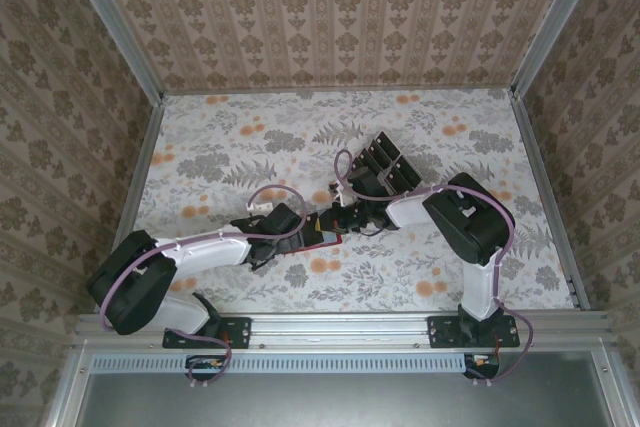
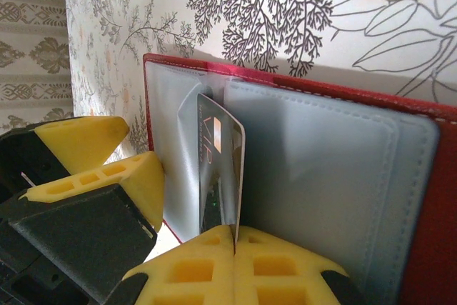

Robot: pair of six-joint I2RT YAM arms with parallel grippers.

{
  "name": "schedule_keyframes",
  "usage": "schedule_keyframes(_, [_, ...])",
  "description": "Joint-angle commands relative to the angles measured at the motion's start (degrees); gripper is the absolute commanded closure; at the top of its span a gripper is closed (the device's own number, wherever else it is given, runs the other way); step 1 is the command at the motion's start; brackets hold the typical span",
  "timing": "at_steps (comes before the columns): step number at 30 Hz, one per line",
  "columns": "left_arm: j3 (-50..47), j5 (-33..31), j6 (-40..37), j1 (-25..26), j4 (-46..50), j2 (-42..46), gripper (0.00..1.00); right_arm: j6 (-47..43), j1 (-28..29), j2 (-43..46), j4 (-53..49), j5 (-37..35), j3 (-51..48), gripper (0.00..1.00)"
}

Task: Put the credit cards into the card holder
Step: Insert the credit card into the card slot.

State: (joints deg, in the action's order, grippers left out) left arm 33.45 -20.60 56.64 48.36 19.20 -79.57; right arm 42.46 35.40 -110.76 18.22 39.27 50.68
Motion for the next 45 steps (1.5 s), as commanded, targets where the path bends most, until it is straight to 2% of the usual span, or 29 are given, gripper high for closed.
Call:
schedule_keyframes(1, [-1.8,1.3,1.1,0.2,2.5,-1.8,0.0,0.4,-0.4,0.1,-2.5,-3.8,-1.5,1.0])
schedule_keyframes(11, [-2.0,1.3,1.1,0.3,2.4,-1.7,0.0,0.8,-0.8,2.4,-2.3,-5.7,-4.5,1.0])
schedule_keyframes(19, [-2.2,1.2,1.4,0.3,2.3,-1.7,0.0,1.6,-0.9,1.1,-3.4,-6.0,-3.2,1.0])
schedule_keyframes(45, [-2.5,1.3,1.5,0.5,1.7,-2.1,0.0,3.1,-0.7,-2.4,-3.0,-2.9,0.0,1.0])
